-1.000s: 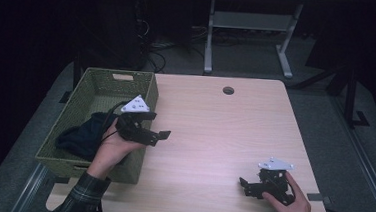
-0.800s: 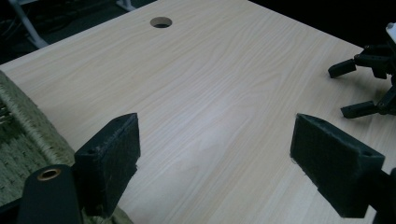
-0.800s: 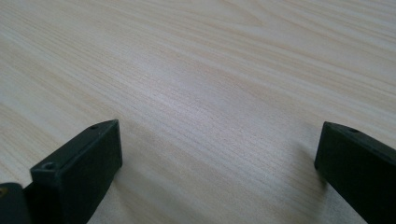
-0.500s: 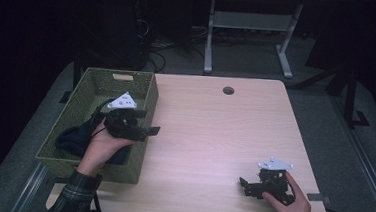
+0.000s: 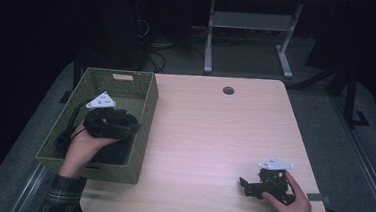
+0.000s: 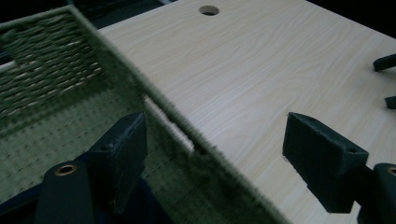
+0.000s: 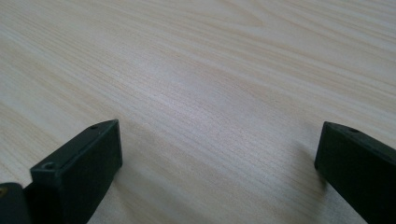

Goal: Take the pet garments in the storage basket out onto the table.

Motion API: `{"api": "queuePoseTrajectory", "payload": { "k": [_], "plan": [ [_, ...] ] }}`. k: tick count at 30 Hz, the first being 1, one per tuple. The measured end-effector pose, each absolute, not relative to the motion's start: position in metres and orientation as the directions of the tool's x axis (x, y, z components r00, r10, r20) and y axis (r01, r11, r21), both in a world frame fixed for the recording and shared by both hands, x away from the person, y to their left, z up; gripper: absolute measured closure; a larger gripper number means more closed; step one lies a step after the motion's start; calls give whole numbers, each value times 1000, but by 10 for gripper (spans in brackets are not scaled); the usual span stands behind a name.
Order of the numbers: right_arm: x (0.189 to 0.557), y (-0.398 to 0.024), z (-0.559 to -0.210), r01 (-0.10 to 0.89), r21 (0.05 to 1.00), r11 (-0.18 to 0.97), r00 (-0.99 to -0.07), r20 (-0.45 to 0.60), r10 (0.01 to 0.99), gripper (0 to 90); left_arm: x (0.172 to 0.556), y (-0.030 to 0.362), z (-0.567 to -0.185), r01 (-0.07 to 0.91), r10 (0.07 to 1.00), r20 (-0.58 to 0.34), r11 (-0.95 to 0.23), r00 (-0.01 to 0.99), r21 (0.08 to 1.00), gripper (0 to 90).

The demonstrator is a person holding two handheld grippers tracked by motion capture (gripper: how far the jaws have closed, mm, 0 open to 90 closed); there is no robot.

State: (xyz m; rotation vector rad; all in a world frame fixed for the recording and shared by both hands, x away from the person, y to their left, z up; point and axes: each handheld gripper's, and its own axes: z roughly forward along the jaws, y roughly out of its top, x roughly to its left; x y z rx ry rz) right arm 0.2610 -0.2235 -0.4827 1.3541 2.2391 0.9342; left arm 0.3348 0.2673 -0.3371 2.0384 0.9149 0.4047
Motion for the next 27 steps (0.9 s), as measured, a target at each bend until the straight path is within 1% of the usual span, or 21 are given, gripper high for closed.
{"api": "queuePoseTrajectory", "payload": {
  "k": [1,7,9,20,27],
  "plan": [
    [261,-223,-483,641,697,322,-475,31,879,4,334,276,-338,463,741,-36,-380,670,801,225],
    [262,-224,-483,639,697,325,-479,30,877,4,333,297,-340,484,770,-47,-351,636,802,242],
    [263,-224,-483,636,698,328,-483,29,875,4,335,308,-342,497,784,-32,-360,619,789,252],
    [264,-223,-483,635,699,329,-485,29,874,4,335,336,-349,531,810,-25,-361,586,767,309],
    [264,-223,-483,634,699,331,-486,28,873,4,336,343,-355,559,819,-14,-378,573,738,312]
  ]
}}
